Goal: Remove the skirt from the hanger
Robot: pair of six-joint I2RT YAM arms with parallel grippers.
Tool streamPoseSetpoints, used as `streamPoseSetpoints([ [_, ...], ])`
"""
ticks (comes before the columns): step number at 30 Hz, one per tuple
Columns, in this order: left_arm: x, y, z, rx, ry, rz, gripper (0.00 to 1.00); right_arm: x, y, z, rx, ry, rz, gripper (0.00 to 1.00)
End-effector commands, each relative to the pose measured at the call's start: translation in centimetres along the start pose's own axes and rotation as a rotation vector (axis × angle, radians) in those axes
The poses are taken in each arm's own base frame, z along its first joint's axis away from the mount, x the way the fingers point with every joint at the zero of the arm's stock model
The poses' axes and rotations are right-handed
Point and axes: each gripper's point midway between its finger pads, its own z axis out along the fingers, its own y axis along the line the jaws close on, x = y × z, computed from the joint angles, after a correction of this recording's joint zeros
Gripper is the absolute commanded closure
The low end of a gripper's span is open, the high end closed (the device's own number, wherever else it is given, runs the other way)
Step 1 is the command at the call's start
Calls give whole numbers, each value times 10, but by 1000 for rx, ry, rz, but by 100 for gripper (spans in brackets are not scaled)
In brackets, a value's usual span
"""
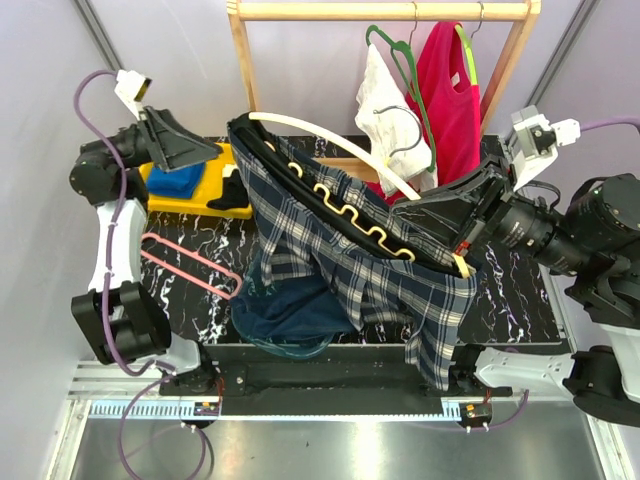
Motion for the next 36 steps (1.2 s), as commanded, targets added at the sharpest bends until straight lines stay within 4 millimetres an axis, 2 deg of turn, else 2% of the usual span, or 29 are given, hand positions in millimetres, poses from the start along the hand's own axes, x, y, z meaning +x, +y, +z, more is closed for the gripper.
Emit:
streamPoseSetpoints([
  [1,39,-57,15,99,77,496,1,-47,34,-10,-126,-161,-11,100],
  [5,52,-82,19,144,83,572,1,-47,35,-6,-130,-152,-11,100],
  [14,85,-104,26,212,190,628,2,-55,36,-2,-124,-164,-20,100],
  [17,93,-99,27,212,227,577,22,-62,36,-1,-118,-183,-33,100],
  [18,97,-93,26,207,250,563,46,-66,39,-3,-121,-197,-37,100],
  [20,99,-89,27,217,291,533,65,-69,38,-3,-115,-207,-42,100],
  [21,101,-86,25,219,314,518,84,-68,38,-3,-116,-205,-40,100],
  [22,99,-90,24,225,312,522,90,-67,37,-4,-113,-201,-34,100],
  [23,95,-87,25,234,310,501,94,-65,36,-4,-111,-199,-31,100],
  [24,92,-88,25,239,303,507,96,-55,30,2,-97,-172,-21,100],
  [26,83,-96,24,244,289,553,99,-47,24,1,-78,-157,-4,100],
  [27,77,-97,23,229,275,562,99,-32,15,7,-51,-112,6,100],
  [29,68,-101,22,207,264,605,99,-14,4,11,-13,-56,9,100],
  [32,58,-96,16,155,260,631,99,17,-13,6,57,67,25,100],
  [36,53,-89,10,109,244,630,98,33,-17,-13,95,124,69,100],
])
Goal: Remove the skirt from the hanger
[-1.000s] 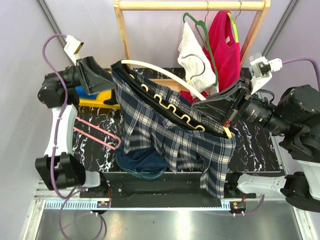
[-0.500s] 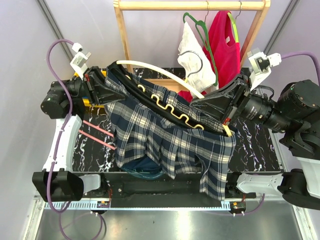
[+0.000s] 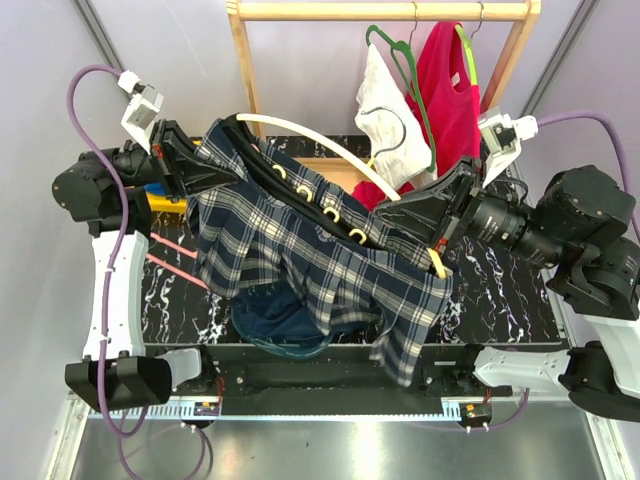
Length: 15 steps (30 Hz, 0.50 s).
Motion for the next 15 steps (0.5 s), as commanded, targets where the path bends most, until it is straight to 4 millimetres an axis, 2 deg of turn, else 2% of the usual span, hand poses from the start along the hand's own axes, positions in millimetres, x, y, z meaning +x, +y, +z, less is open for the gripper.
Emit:
streamPoseSetpoints([
  [1,13,-2,-15,-8,128,103,98,17,-5,-32,53,64,51,100],
  [4,8,1,-14,-11,112,105,97,36,-3,-35,38,133,104,100],
  [11,1,2,-11,-15,85,110,91,89,-3,-23,-8,327,209,100],
  [14,0,-2,-7,-3,79,112,81,100,-5,-23,-8,372,221,100],
  [15,0,-3,-7,0,78,111,73,103,-8,-22,0,384,208,100],
])
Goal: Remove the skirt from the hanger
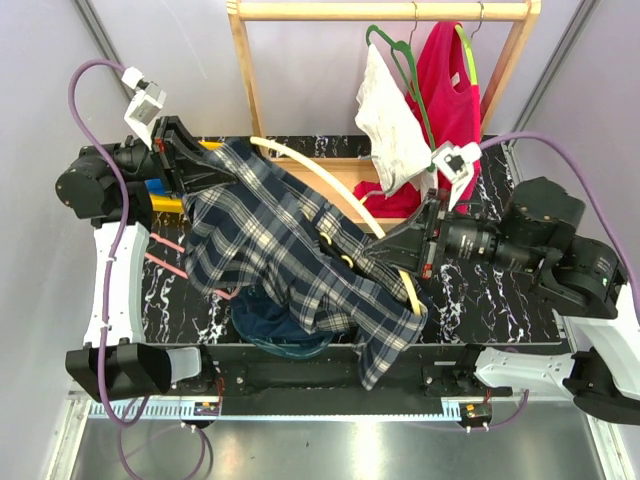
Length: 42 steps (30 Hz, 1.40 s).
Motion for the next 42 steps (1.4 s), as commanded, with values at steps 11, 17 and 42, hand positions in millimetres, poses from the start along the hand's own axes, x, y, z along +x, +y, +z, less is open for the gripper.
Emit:
streamPoseSetpoints([
  [11,-13,-15,9,45,15,123,72,37,-7,-1,5,165,35,100],
  [17,4,-6,14,65,27,48,100,-35,-3,-24,61,-186,-100,100],
  [42,33,12,-10,-63,24,-48,100,-73,-7,-173,221,-606,-164,100],
])
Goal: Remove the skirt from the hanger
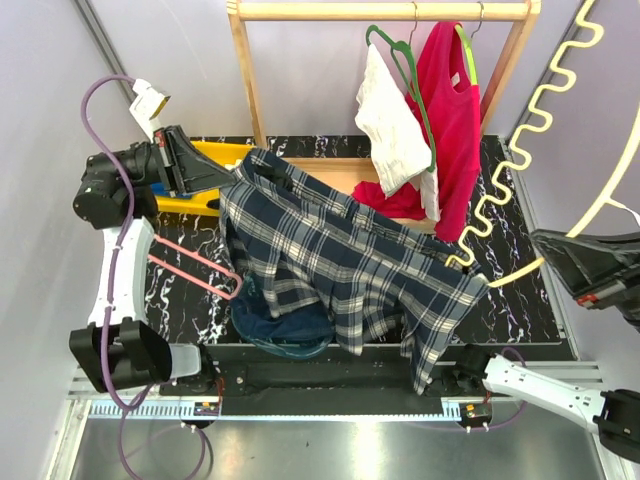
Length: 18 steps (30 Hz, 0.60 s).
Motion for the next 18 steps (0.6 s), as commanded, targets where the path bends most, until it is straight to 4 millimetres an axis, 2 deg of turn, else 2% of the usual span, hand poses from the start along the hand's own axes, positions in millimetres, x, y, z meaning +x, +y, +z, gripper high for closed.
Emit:
streamPoseSetpoints([
  [1,18,0,-1,-19,79,360,100,15,6,31,-20,36,-36,100],
  [3,29,-8,10,35,133,374,100,18,12,44,-45,27,-58,100],
  [5,45,-9,21,88,186,346,100,13,21,68,-94,-51,-83,100],
  [6,48,-9,23,99,189,329,100,26,22,83,-111,-43,-102,100],
  [7,59,-9,31,142,206,290,100,13,33,95,-153,-114,-105,100],
  [8,63,-8,34,159,216,275,100,30,34,123,-151,-86,-139,100],
  [10,75,-11,43,213,241,243,100,29,51,148,-213,-106,-165,100],
  [11,80,-6,47,225,245,202,100,49,51,175,-214,-59,-202,100],
  [12,84,-5,49,234,246,175,100,39,62,181,-245,-77,-213,100],
  [14,94,5,50,239,243,109,100,46,65,200,-248,-57,-249,100],
  [15,100,9,50,235,253,100,100,34,70,199,-258,-80,-252,100],
  [18,128,37,38,186,281,60,100,21,73,194,-256,-93,-271,100],
])
